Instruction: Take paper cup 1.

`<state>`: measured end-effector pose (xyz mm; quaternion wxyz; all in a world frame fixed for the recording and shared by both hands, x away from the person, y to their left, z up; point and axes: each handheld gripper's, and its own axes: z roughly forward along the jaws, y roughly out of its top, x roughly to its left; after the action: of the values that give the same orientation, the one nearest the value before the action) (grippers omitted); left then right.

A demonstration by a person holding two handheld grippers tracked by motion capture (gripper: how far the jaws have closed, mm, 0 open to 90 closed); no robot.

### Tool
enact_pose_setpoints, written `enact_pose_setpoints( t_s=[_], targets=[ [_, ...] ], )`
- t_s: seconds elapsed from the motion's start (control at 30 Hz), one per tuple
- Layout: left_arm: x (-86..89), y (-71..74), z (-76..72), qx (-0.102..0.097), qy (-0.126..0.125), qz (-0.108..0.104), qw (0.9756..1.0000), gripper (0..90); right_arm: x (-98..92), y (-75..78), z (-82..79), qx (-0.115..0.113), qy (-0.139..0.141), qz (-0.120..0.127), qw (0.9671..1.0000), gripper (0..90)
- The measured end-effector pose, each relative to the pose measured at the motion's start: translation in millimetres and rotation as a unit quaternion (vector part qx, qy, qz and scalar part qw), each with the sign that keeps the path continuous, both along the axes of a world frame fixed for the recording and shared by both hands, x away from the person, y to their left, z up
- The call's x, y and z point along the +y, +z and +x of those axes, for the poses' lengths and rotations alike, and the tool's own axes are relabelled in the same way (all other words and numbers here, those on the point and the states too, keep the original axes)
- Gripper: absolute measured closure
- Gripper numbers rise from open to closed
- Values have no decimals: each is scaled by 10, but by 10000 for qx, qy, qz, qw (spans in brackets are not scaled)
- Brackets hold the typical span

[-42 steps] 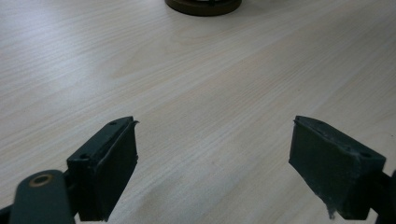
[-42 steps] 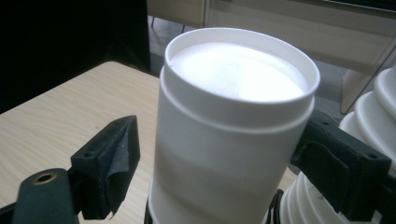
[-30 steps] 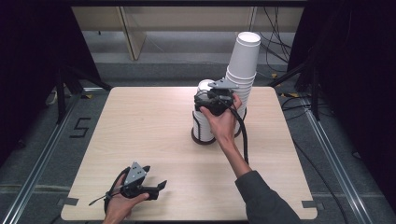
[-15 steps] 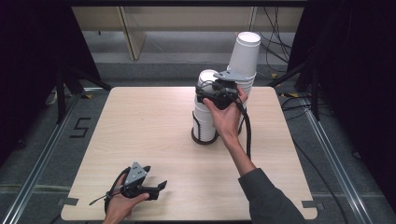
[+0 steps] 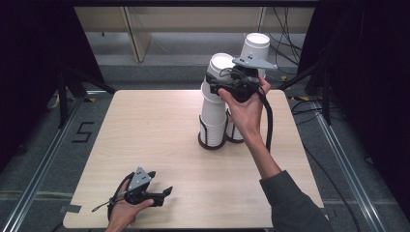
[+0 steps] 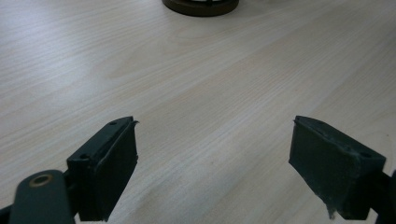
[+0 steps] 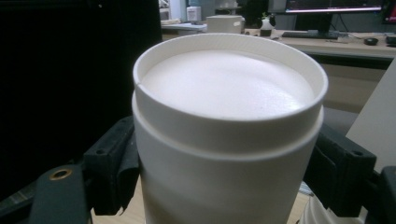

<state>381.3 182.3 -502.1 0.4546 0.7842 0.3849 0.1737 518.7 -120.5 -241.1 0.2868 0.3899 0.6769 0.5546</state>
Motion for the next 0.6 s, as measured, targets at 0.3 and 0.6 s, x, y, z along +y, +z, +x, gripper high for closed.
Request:
enact_pose_setpoints(
  t_s=[0.3, 0.6],
  targets=[
    [-8, -8, -5, -22, -38, -48, 10000, 147, -82, -105, -344, 121, 579, -132, 9982, 210],
    [-96, 14, -13, -249, -300, -552, 9977, 147, -117, -583, -660, 371, 1154, -212, 9924, 210]
  ],
)
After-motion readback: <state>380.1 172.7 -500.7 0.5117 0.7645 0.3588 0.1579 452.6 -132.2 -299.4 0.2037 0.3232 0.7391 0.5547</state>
